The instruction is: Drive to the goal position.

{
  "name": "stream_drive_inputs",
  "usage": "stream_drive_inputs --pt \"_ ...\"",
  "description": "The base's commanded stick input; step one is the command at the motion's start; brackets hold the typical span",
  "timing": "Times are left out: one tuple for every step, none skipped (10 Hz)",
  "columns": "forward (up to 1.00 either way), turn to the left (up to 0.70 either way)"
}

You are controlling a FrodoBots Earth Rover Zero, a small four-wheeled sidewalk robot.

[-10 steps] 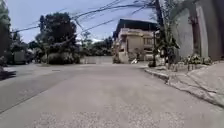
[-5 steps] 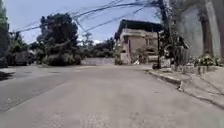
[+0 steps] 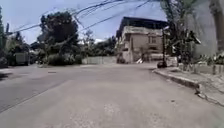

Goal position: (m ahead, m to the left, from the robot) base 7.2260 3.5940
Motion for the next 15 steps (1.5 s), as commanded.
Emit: stream_drive_inputs --pt "1.0 0.0" --pt "1.0 0.0" --pt "1.0 0.0" --pt "1.0 0.0" --pt "1.0 0.0" --pt "1.0 0.0" --pt "1.0 0.0" --pt "1.0 0.0" --pt "1.0 0.0" --pt "1.0 0.0" --pt "1.0 0.0" --pt "1.0 0.0" --pt "1.0 0.0" --pt "1.0 0.0" --pt "1.0 0.0"
